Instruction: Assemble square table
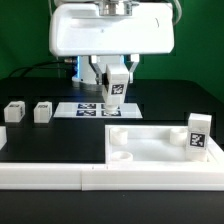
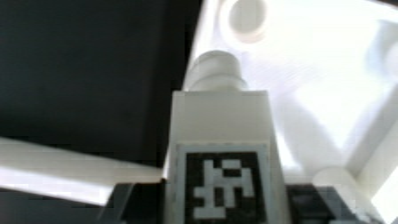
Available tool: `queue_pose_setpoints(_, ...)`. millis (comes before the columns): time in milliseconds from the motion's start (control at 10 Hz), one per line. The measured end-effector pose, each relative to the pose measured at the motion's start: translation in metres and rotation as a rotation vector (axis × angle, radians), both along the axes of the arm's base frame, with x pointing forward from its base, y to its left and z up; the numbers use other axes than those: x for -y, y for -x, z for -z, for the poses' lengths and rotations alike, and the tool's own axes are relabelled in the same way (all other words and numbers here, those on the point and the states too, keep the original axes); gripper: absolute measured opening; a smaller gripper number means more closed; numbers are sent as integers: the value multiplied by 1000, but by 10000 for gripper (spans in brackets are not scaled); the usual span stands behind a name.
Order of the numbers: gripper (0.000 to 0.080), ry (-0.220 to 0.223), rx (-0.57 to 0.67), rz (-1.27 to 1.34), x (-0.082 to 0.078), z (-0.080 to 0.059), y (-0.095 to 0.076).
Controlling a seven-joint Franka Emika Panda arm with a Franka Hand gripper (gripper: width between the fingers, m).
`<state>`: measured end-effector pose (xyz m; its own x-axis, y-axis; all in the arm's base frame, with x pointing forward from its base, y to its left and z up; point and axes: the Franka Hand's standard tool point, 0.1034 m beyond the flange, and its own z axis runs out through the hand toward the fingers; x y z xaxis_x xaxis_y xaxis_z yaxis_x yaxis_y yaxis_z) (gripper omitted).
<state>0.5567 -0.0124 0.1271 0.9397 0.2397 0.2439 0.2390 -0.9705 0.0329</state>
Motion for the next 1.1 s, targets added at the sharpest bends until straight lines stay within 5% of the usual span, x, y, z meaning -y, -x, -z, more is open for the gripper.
queue_pose_setpoints(200, 290, 43, 127, -9, 9, -12, -38)
queue_pose_setpoints(300, 290, 57, 161, -20, 8, -13, -48)
queue_pose_setpoints(400, 290, 115, 263, -32, 25, -17, -45)
queue_pose_setpoints(800, 290, 111, 258, -24, 24, -11, -40)
queue_pose_setpoints(1100, 290, 31, 229, 37, -13, 2, -54)
